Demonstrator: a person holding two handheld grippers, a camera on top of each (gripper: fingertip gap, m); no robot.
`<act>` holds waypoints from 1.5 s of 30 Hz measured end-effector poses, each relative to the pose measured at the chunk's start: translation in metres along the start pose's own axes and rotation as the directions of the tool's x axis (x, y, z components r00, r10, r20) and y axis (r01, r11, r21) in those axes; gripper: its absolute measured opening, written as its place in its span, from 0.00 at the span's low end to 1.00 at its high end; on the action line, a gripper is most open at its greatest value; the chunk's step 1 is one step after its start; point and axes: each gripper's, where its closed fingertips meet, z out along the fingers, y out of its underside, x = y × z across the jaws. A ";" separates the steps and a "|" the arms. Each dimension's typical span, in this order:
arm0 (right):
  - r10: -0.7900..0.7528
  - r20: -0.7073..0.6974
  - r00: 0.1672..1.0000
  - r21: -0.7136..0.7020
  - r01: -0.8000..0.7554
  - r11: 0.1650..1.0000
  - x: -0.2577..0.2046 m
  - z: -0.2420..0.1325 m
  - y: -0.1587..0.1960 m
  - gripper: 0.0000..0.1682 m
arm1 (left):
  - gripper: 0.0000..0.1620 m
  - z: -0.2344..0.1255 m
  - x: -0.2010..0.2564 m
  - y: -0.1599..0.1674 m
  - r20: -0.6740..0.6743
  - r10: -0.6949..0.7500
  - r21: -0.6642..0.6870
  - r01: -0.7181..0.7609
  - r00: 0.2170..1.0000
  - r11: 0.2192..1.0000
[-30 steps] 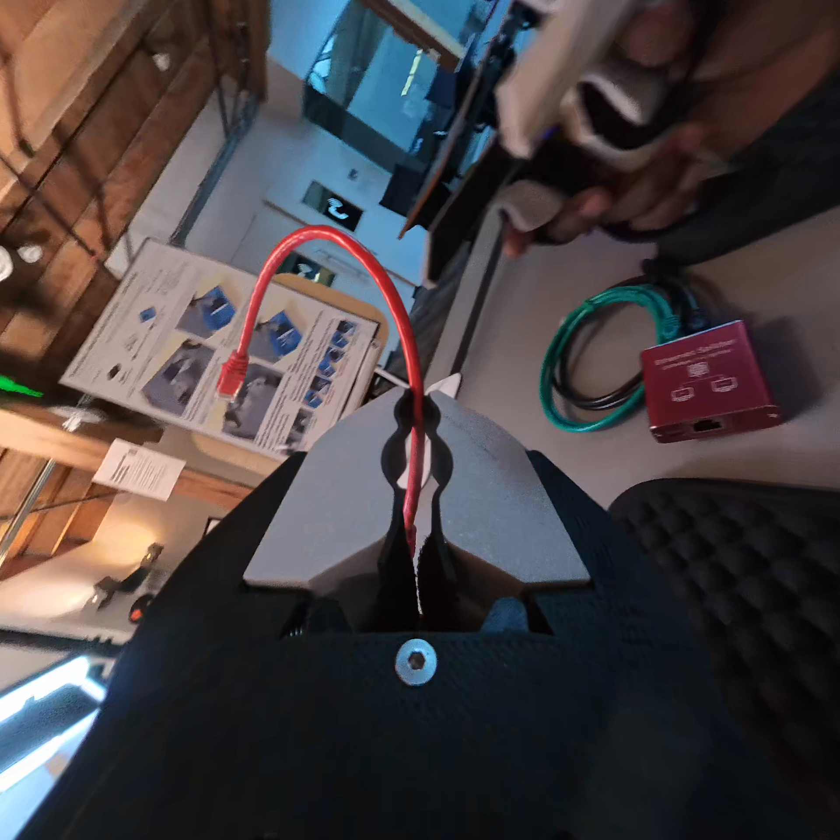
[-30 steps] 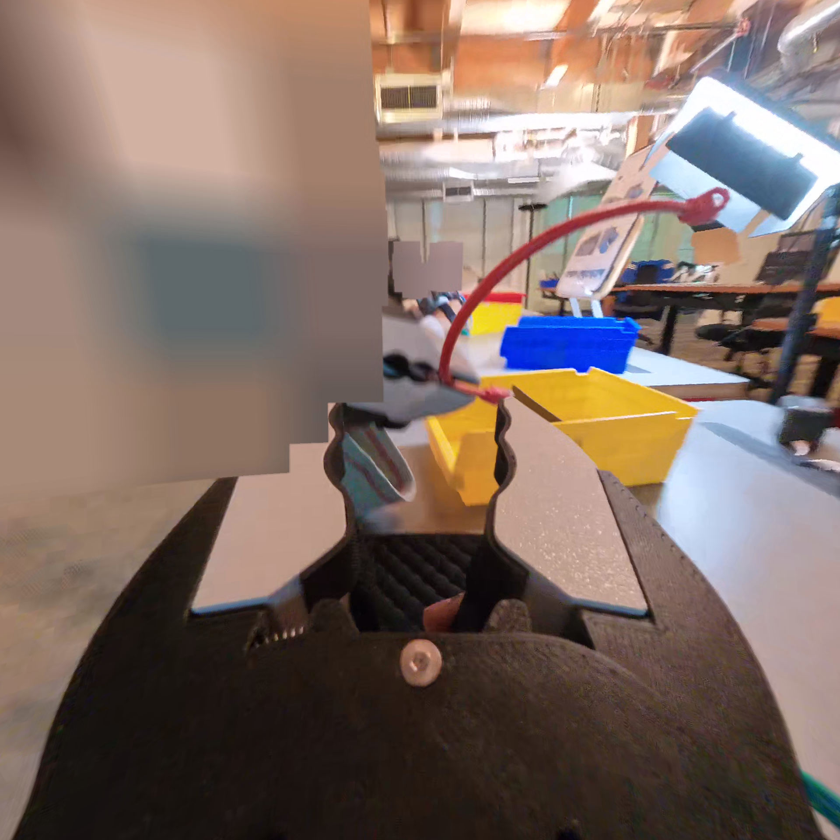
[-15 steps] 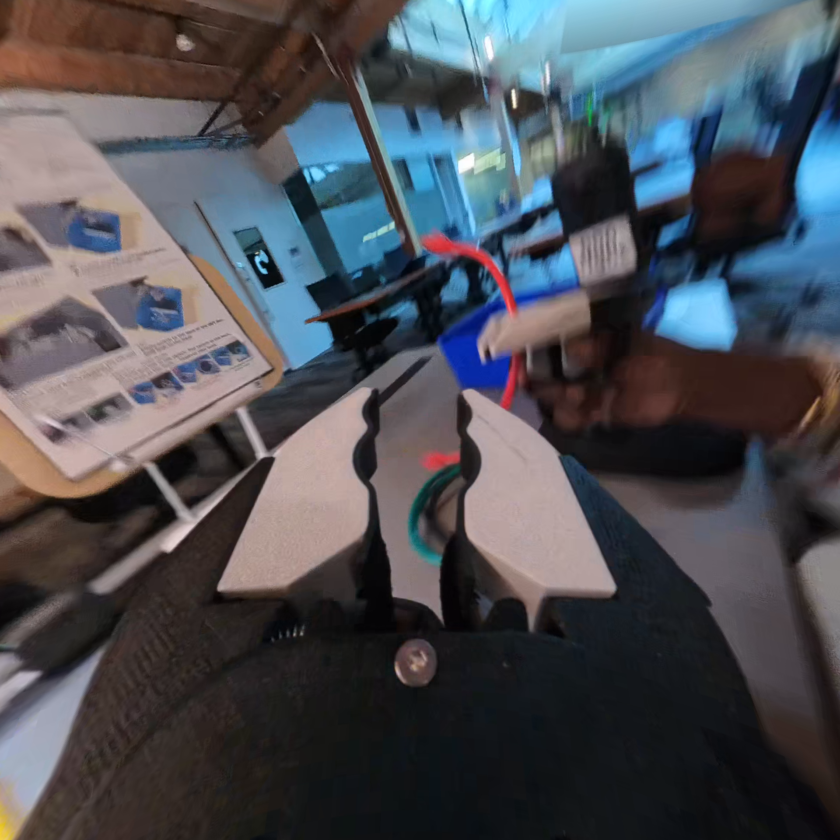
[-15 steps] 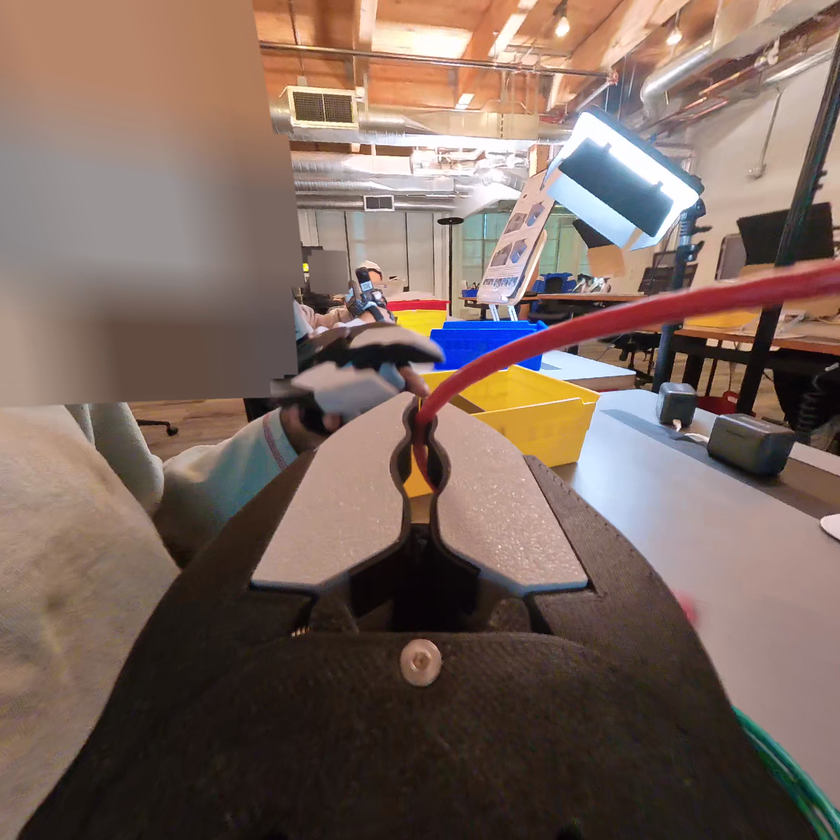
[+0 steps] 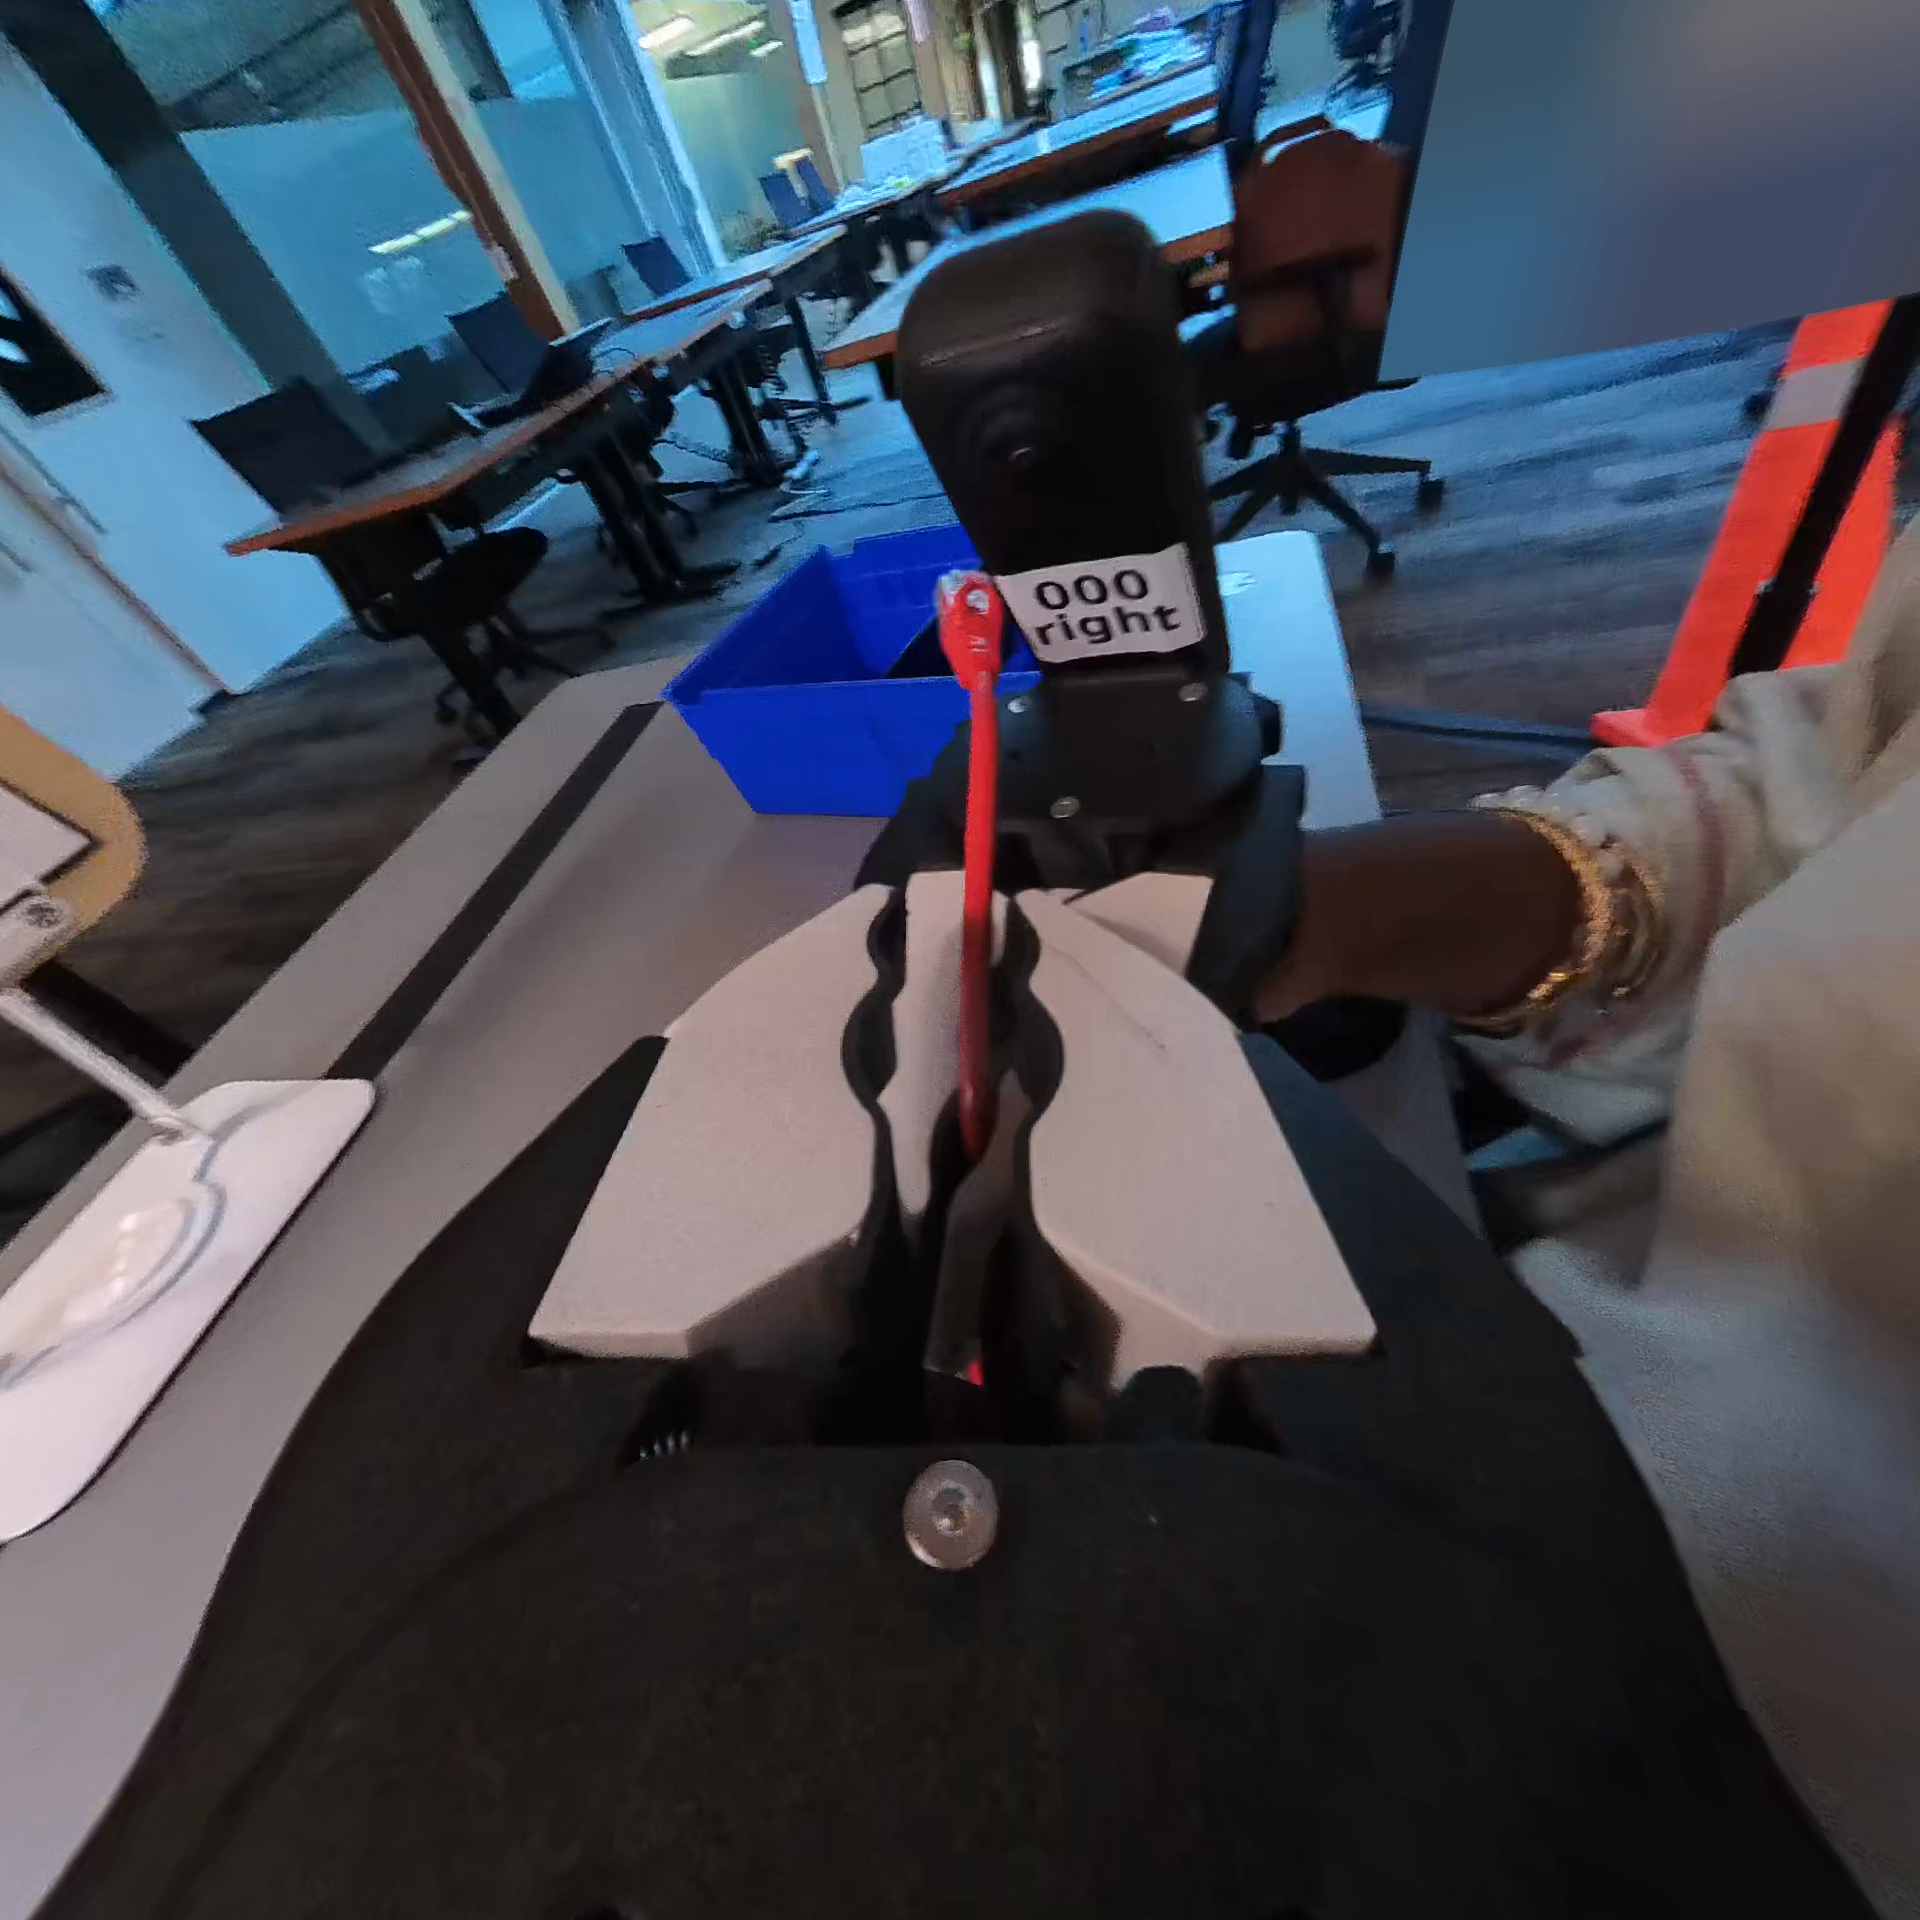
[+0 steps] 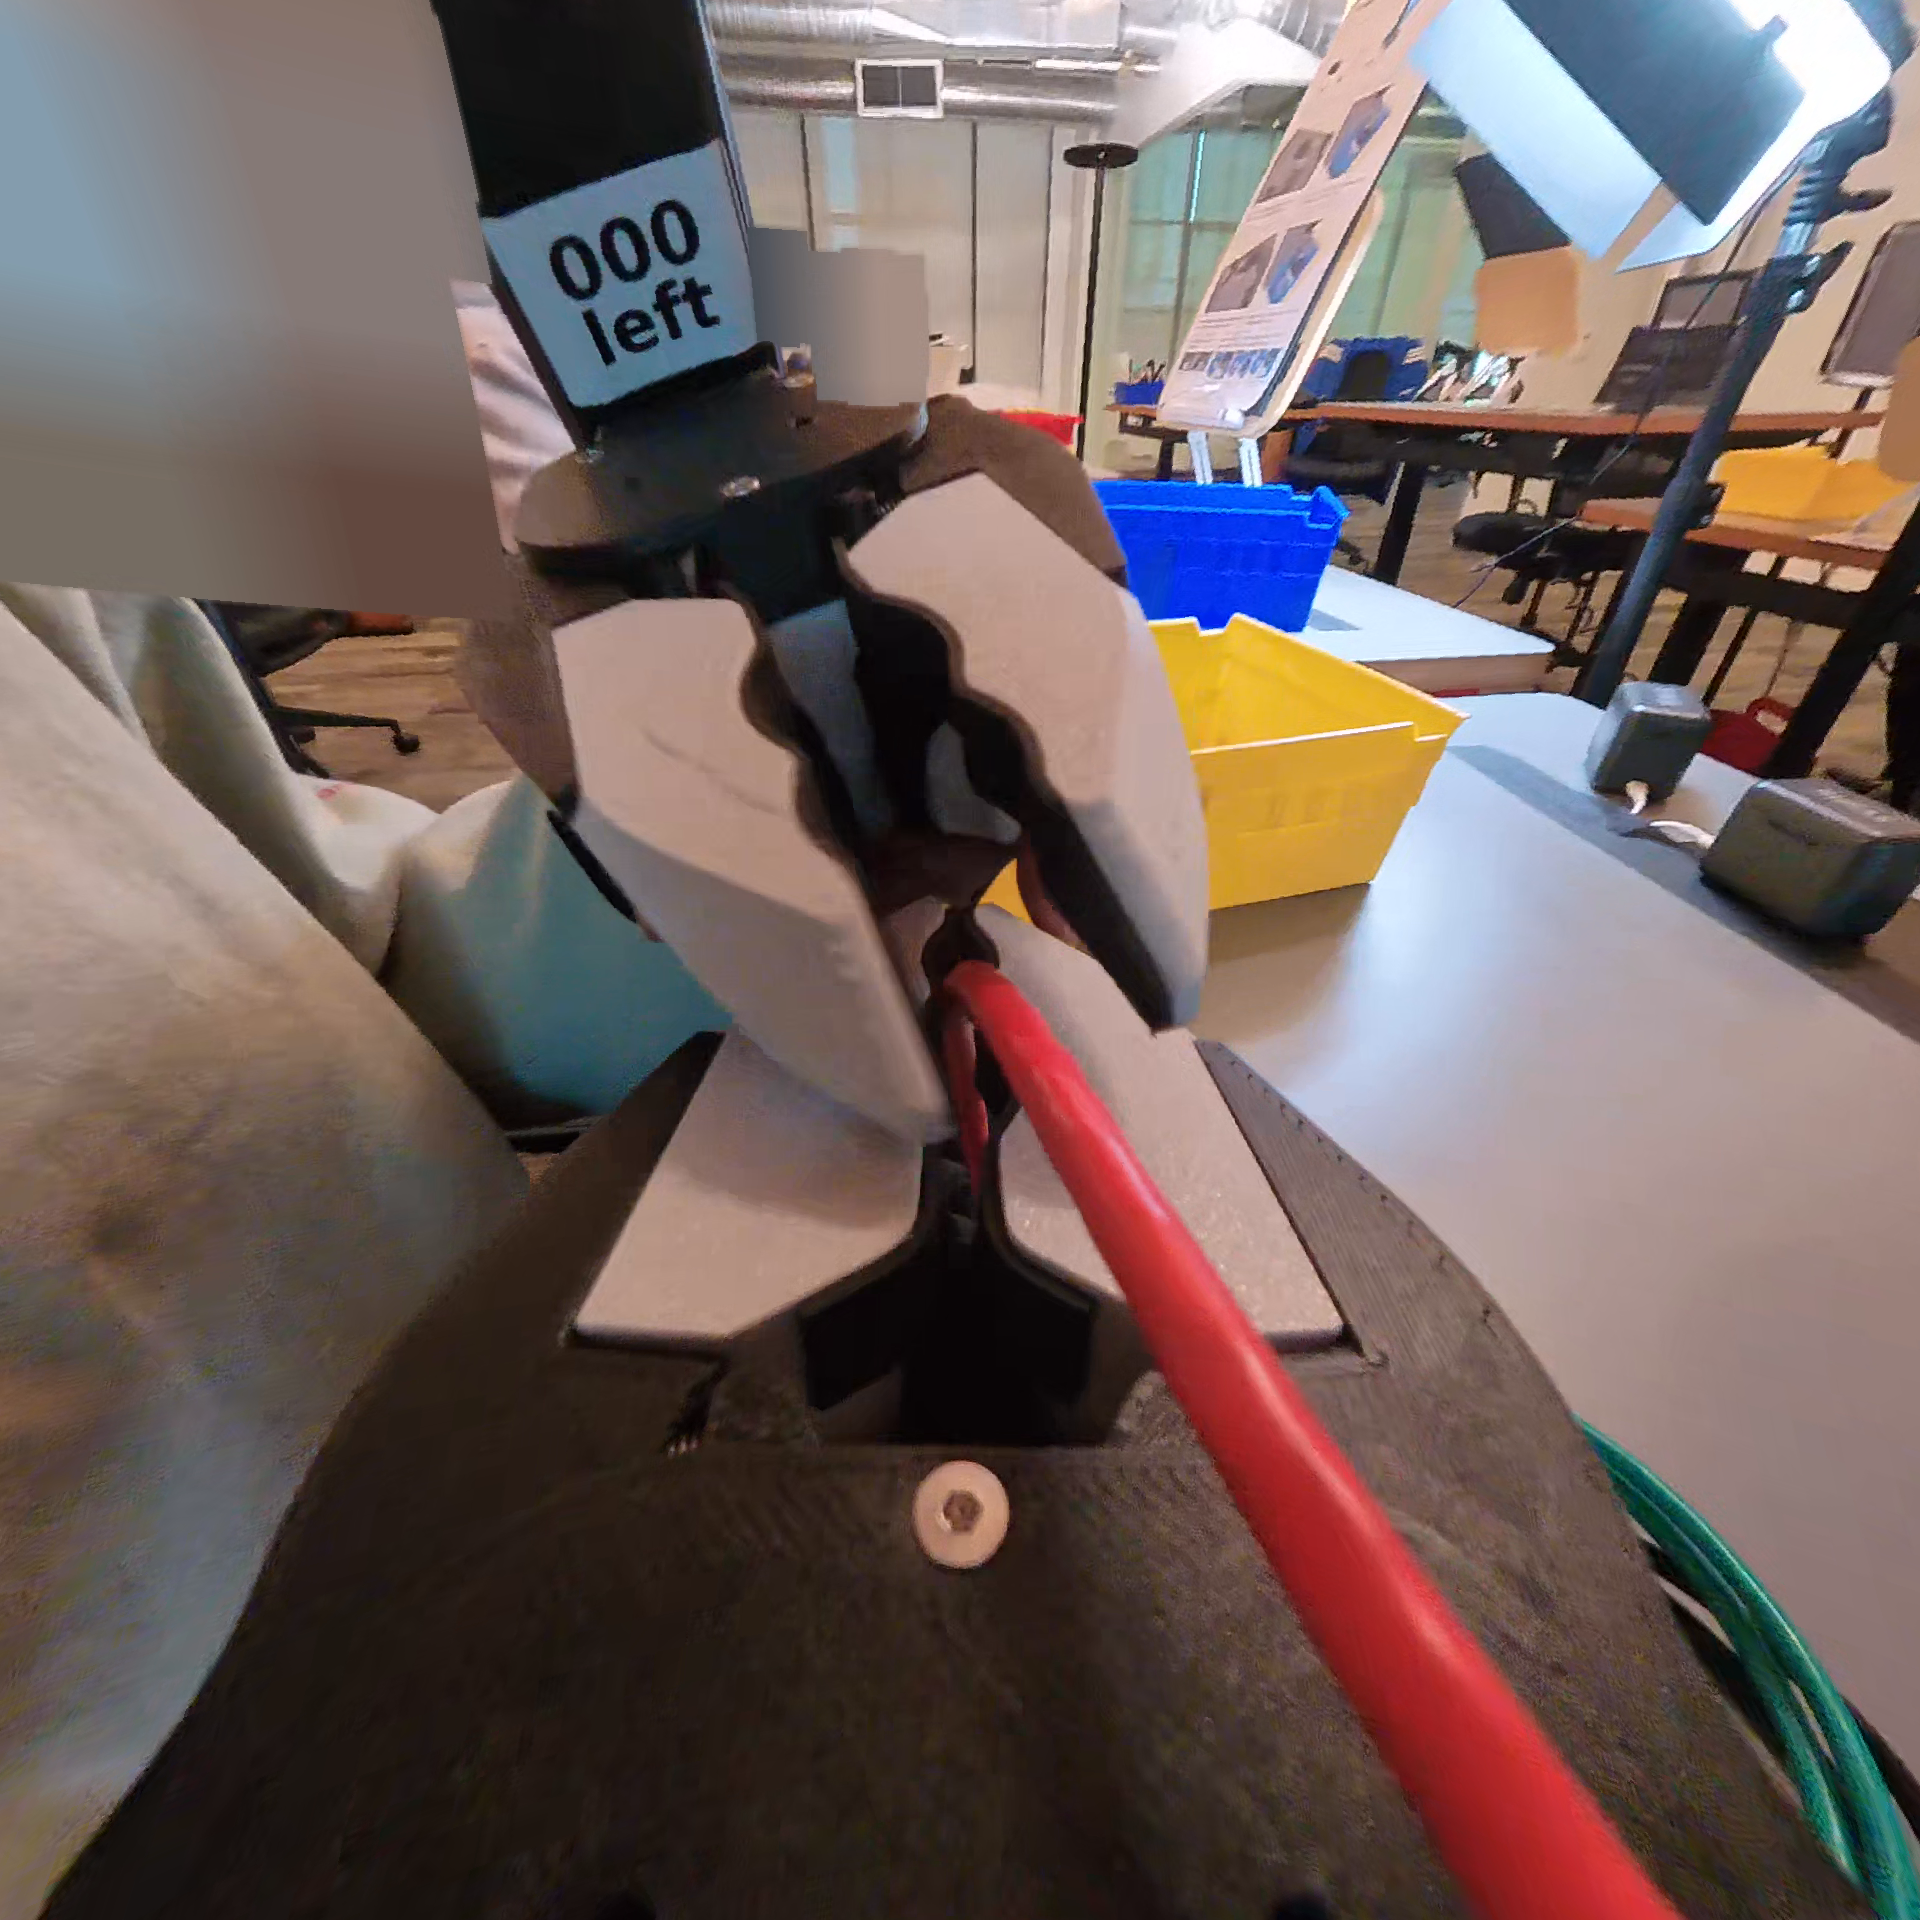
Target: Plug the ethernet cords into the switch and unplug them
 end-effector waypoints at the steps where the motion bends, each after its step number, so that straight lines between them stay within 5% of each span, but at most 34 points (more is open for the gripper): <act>1: 0.000 -0.001 1.000 -0.017 0.000 1.000 0.000 0.000 0.002 0.00 | 0.09 0.002 -0.001 0.003 0.014 0.020 -0.010 -0.020 1.000 1.000; 7: -0.041 -0.005 0.999 -0.014 0.041 0.999 0.000 -0.003 0.003 0.05 | 0.03 -0.009 -0.005 -0.003 0.037 0.024 0.022 -0.024 0.999 0.999; 14: -0.242 -0.093 0.966 0.095 0.250 0.964 0.009 -0.049 -0.021 0.42 | 0.02 -0.061 -0.013 -0.011 -0.156 -0.177 0.115 0.195 0.972 0.974; 19: -0.514 -0.216 0.830 0.241 0.555 0.796 -0.007 -0.083 -0.077 0.34 | 0.02 -0.078 0.002 -0.012 -0.362 -0.287 0.106 0.345 0.887 0.933; 22: -0.615 -0.204 0.762 0.216 0.648 0.731 -0.018 -0.082 -0.088 0.25 | 0.03 -0.076 0.003 -0.001 -0.365 -0.320 0.073 0.369 0.874 0.926; 31: -0.370 0.090 0.925 0.101 0.361 0.927 -0.019 -0.068 -0.060 0.20 | 0.02 -0.080 0.010 0.005 -0.341 -0.239 0.053 0.272 0.909 0.961; 33: -0.363 0.132 0.922 0.097 0.352 0.931 -0.023 -0.068 -0.056 0.08 | 0.03 -0.082 0.010 0.006 -0.344 -0.234 0.052 0.267 0.909 0.962; 36: -0.395 0.133 0.909 0.098 0.384 0.918 -0.024 -0.067 -0.054 0.08 | 0.04 -0.081 0.006 0.009 -0.294 -0.225 0.047 0.249 0.929 0.967; 40: -0.391 0.127 0.912 0.067 0.385 0.920 -0.021 -0.061 -0.043 0.08 | 0.25 -0.074 -0.006 -0.003 -0.111 -0.089 0.113 0.102 0.990 0.988; 45: -0.373 0.164 0.913 0.089 0.363 0.928 -0.027 -0.051 -0.037 0.08 | 0.19 -0.049 0.024 -0.013 -0.175 0.048 0.074 -0.036 0.983 0.997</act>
